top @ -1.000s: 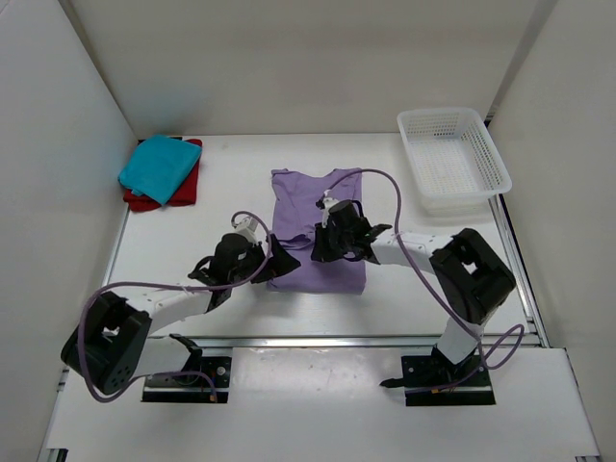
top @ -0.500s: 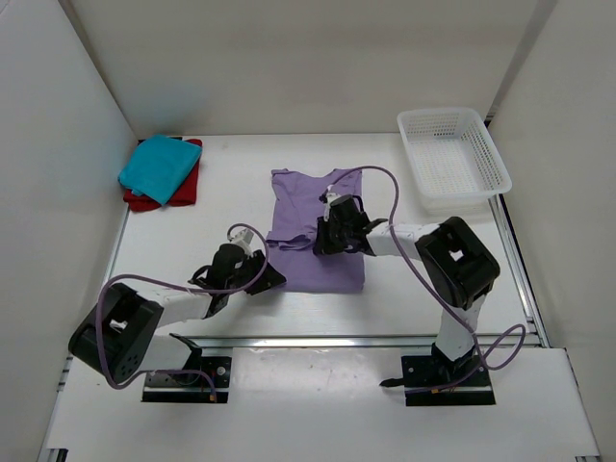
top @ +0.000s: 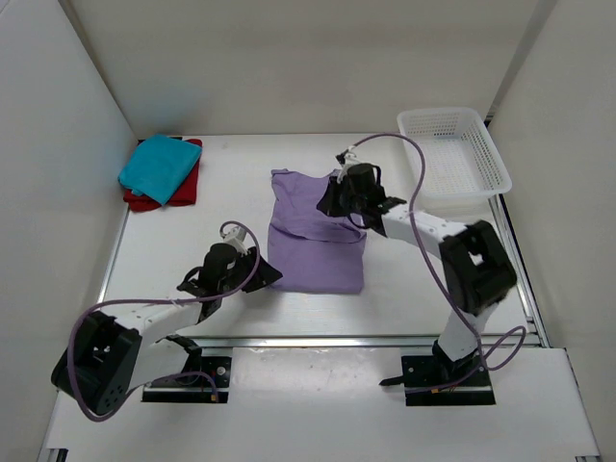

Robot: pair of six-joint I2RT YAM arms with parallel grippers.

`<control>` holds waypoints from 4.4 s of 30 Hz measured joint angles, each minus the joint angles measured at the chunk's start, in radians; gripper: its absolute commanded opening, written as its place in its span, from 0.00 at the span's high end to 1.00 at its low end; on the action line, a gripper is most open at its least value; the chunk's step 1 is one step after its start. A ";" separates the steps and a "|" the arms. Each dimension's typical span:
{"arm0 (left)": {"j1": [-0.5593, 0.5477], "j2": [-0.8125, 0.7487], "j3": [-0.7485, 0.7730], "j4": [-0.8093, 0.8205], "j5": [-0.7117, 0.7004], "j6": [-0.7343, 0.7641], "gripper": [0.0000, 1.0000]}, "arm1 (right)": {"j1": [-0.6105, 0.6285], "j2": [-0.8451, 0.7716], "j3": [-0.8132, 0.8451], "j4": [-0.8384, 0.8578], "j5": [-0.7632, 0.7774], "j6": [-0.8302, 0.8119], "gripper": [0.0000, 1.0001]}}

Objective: Fold and stack the t-shirts
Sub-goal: Fold the folded rectangular tshirt in 1/3 of the way, then grab one side of the 2/3 rectangular tshirt with both arms

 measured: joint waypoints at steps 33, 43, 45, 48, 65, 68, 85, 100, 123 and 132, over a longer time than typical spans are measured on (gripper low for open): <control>-0.049 0.091 -0.002 0.066 -0.033 -0.051 0.52 | 0.039 0.254 0.217 -0.026 0.134 -0.104 1.00; -0.027 0.005 -0.002 0.006 -0.031 -0.043 0.51 | 0.066 -0.205 -0.327 0.100 0.104 -0.062 1.00; -0.018 -0.010 -0.003 -0.002 -0.031 -0.041 0.51 | 0.031 -0.208 -0.400 0.113 0.072 -0.042 1.00; -0.014 -0.039 -0.010 -0.009 -0.032 -0.038 0.50 | -0.041 -0.187 -0.460 0.106 0.045 -0.020 1.00; 0.012 -0.093 -0.018 -0.123 -0.050 0.033 0.44 | -0.295 0.022 -0.149 0.171 -0.117 0.122 1.00; 0.031 -0.140 -0.014 -0.196 -0.076 0.074 0.40 | -0.280 -0.044 -0.246 0.177 -0.103 0.130 1.00; 0.047 -0.147 -0.062 -0.214 -0.127 0.085 0.53 | -0.063 -0.706 -0.904 0.074 -0.011 0.145 0.69; 0.008 0.011 -0.047 -0.056 -0.134 0.033 0.82 | -0.039 -0.581 -0.900 0.172 -0.091 0.144 0.71; -0.025 -0.192 -0.010 -0.296 -0.212 0.079 1.00 | 0.011 -0.744 -0.952 0.090 -0.071 0.158 0.99; -0.122 -0.385 -0.019 -0.529 -0.191 0.042 1.00 | 0.167 -0.948 -0.937 -0.191 0.005 0.205 1.00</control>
